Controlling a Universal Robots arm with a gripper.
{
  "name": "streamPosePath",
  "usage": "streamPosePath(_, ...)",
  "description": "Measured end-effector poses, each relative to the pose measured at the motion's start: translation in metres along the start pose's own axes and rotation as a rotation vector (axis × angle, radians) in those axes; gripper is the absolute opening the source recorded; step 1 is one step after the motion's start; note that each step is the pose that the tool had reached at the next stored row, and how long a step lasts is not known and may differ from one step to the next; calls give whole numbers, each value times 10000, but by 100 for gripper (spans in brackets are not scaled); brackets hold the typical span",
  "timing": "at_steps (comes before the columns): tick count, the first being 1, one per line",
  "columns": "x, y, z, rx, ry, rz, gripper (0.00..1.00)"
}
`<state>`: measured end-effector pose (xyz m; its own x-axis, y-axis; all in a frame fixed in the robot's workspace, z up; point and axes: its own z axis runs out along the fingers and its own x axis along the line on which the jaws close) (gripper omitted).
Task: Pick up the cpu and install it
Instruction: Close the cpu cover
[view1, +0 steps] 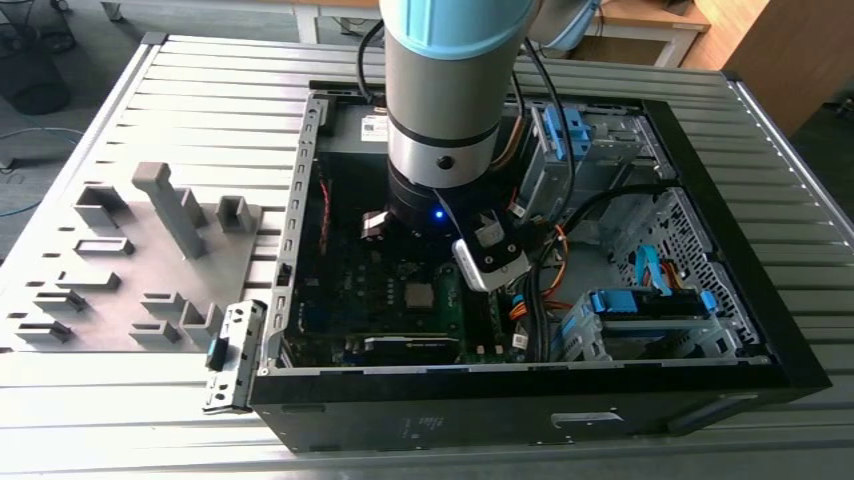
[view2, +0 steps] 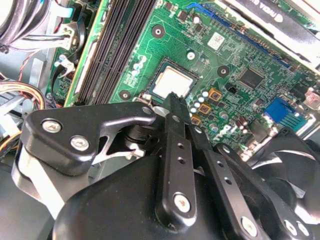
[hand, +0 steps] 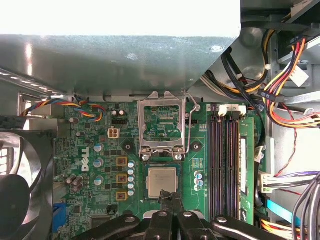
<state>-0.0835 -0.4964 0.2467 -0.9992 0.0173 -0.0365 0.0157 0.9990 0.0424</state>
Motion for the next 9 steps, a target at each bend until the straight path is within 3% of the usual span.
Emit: streamPosePath(9, 0, 0, -10, -1, -1, 0, 11)
